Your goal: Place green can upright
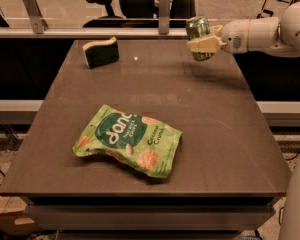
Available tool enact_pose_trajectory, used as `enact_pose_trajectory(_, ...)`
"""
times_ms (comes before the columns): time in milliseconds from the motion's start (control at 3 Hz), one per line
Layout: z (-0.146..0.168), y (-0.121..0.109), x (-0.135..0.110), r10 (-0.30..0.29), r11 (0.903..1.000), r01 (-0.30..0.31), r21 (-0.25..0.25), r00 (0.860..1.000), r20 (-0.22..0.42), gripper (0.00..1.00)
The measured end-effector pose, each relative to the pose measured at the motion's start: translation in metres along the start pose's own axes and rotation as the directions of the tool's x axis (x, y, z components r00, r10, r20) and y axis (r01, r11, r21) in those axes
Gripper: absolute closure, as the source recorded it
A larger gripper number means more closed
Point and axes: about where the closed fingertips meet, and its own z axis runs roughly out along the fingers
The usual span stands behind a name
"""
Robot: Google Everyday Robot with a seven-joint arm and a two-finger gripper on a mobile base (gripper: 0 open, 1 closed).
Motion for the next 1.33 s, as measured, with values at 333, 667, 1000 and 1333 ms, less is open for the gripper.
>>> enact_pose_trajectory(333,0.003,-0.003,0.010,0.016,0.9999,-0.016,-0.003,1.000,0.025,1.00)
enact_pose_trajectory(667,0.005,-0.006,0.017,0.026,0.9997,-0.026,-0.004,0.998,0.048,1.00)
enact_pose_trajectory(1000,0.008,-0.008,0.025,0.040,0.9992,-0.039,-0.009,0.997,0.064,1.00)
enact_pose_trajectory(1333,0.013,-0.011,0.034,0.055,0.9985,-0.054,-0.011,0.996,0.076,1.00)
